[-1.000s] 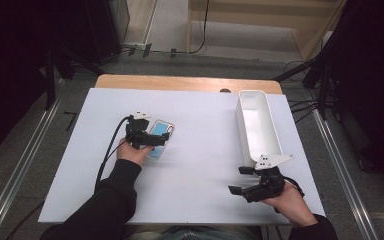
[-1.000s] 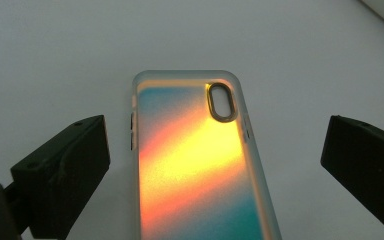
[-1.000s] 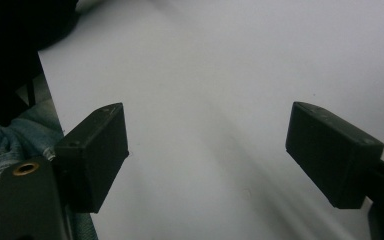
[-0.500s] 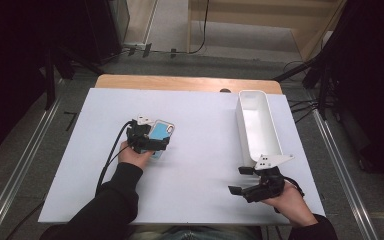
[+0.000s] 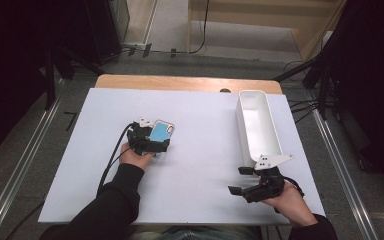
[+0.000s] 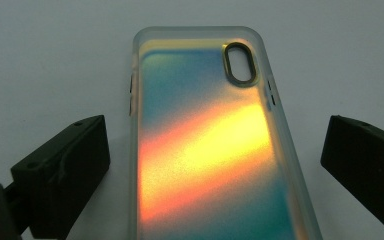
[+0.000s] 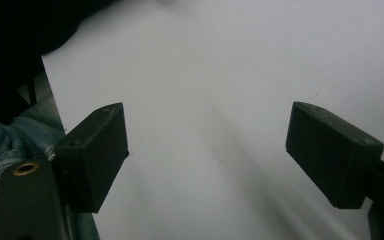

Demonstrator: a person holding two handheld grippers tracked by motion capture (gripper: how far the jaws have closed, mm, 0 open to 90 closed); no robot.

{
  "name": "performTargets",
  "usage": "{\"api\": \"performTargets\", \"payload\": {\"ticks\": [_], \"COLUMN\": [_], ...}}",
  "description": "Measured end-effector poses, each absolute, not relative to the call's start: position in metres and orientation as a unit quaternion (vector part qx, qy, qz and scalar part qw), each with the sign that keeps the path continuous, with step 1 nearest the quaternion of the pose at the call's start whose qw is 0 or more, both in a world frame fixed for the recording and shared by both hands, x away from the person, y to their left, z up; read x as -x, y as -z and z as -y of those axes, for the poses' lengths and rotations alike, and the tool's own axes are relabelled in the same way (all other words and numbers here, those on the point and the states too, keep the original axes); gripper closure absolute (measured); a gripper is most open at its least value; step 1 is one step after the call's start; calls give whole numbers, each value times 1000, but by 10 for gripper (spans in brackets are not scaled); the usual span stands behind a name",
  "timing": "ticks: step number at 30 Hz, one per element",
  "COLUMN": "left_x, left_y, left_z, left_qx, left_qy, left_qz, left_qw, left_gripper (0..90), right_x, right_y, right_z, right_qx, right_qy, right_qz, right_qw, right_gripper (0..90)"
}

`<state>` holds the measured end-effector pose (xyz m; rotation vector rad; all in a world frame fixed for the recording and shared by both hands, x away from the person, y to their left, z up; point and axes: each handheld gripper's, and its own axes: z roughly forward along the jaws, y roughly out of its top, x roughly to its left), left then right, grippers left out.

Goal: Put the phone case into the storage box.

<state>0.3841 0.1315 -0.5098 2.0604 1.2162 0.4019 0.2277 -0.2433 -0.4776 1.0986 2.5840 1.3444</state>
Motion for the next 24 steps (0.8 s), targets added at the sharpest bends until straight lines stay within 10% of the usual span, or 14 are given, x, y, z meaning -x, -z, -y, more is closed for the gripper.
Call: {"api": "performTargets", "payload": {"ticks": [24], "left_x": [-378], "left_y": [511], "left_z": [-124], "left_qx": [-806], "left_qy": [-203], "left_qz": [-459], "left_qw": [314], "left_gripper": [83], "right_x": [-227], "right_y": [478], "right_z": [243], "right_qx": [-353], "right_qy": [-430], "right_qz": [-831], "right_qw": [15], "right_gripper": [158]}}
